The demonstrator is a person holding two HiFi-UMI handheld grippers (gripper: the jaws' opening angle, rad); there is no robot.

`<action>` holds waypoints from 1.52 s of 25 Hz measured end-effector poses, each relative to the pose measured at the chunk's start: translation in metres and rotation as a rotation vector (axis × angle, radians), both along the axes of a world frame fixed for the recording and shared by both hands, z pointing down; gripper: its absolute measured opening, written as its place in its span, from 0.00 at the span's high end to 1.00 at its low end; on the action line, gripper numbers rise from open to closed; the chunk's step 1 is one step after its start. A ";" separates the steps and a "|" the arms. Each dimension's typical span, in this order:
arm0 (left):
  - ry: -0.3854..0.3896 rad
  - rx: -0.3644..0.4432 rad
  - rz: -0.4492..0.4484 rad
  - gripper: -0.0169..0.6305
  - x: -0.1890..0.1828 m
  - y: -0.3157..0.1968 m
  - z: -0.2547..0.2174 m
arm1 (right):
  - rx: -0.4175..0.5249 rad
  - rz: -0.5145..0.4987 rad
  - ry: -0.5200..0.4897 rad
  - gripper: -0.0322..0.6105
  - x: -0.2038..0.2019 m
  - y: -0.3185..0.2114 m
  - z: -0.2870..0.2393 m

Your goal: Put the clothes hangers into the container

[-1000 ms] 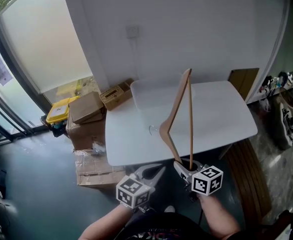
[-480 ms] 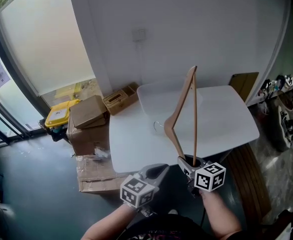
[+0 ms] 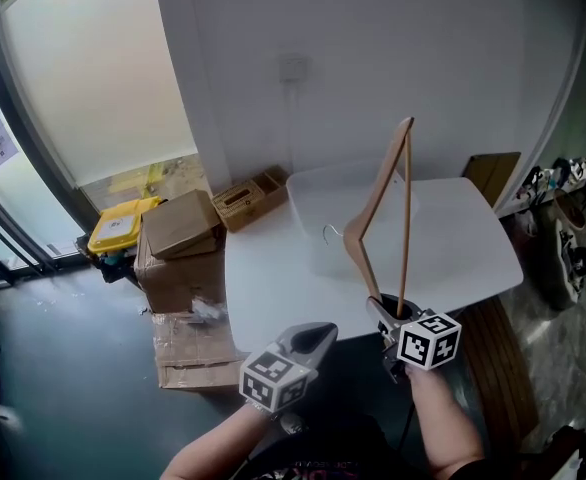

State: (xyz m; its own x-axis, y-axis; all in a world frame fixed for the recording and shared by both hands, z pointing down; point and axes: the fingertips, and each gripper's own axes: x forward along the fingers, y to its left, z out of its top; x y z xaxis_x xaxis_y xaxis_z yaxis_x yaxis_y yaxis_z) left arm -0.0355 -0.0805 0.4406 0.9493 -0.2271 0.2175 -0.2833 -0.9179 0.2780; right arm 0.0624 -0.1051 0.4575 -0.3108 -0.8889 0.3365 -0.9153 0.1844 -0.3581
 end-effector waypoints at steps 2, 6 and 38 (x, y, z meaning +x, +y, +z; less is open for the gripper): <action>-0.003 -0.001 -0.005 0.97 0.001 -0.005 0.000 | -0.004 -0.006 0.017 0.86 0.003 -0.007 0.000; -0.012 -0.002 -0.018 0.97 0.008 -0.011 0.002 | -0.005 -0.026 0.074 0.86 0.019 -0.020 -0.002; -0.051 -0.021 -0.158 0.97 0.172 -0.144 0.020 | -0.233 -0.541 0.810 0.86 0.215 -0.191 0.019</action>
